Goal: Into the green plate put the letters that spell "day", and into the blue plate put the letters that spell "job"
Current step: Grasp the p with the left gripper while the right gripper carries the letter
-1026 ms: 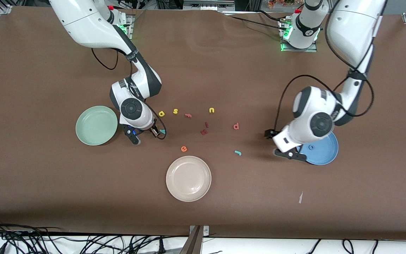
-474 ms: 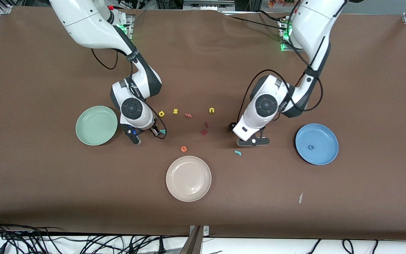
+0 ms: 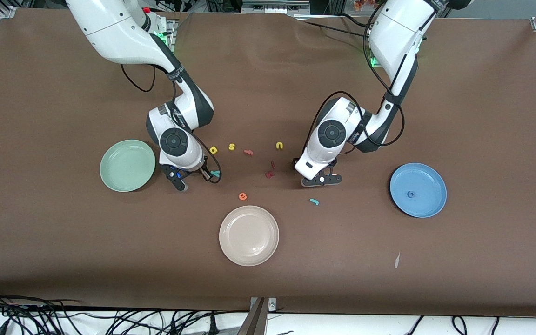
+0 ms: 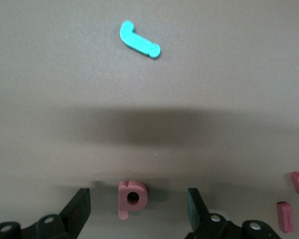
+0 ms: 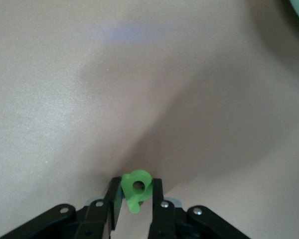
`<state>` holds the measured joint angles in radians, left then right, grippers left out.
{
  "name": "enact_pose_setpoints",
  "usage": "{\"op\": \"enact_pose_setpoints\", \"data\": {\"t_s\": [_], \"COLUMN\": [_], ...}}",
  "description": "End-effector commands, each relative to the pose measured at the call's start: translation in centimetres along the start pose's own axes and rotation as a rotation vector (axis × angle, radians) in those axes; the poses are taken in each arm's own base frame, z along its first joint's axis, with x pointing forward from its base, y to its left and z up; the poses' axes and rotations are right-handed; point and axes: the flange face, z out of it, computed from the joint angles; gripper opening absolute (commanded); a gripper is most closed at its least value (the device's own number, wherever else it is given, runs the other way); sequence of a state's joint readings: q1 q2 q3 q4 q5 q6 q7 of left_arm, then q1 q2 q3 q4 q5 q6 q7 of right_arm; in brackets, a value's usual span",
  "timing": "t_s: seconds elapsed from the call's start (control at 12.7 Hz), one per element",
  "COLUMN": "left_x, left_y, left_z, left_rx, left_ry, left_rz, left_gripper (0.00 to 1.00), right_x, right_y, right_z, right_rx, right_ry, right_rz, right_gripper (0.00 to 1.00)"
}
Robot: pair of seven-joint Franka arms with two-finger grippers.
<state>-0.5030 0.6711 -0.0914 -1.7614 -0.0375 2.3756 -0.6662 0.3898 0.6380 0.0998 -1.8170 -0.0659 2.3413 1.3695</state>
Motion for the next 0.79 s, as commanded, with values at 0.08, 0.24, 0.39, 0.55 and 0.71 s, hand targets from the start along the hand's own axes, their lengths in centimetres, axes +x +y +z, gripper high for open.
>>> {"op": "enact_pose_setpoints", "data": {"t_s": [0.08,0.24,0.39,0.55,0.71], "left_x": [-1.0,-1.0,-1.0,-0.8,-0.8], "left_y": [0.1,0.1,0.0,-0.1,-0.1], "left_z": [0.8,1.2,1.2,1.1,1.1], "left_rx": [0.036,0.048,0.05,0.05,0.051], "left_ry": [0.015,0.018,0.017,0.019,0.02], "left_rz": [0.017,0.029,0.03,0.03,0.032], "left_gripper": [0.8,0.69,0.53,0.41,0.28], "right_x": [0.1,2.2,5.6,8.6,12.6], "right_y": [0.2,1.1,3.0,5.6,8.8], "right_z": [-0.7,-3.8,-6.7,-8.3,-8.1], "right_rx": [0.008,-0.026,-0.063,-0.135,-0.187], "right_ry": [0.014,0.027,0.032,0.012,-0.009], "right_rz": [-0.063,-0.109,-0.215,-0.32,-0.389], "right_gripper": [0.14,0.14,0.15,0.17,0.17]}}
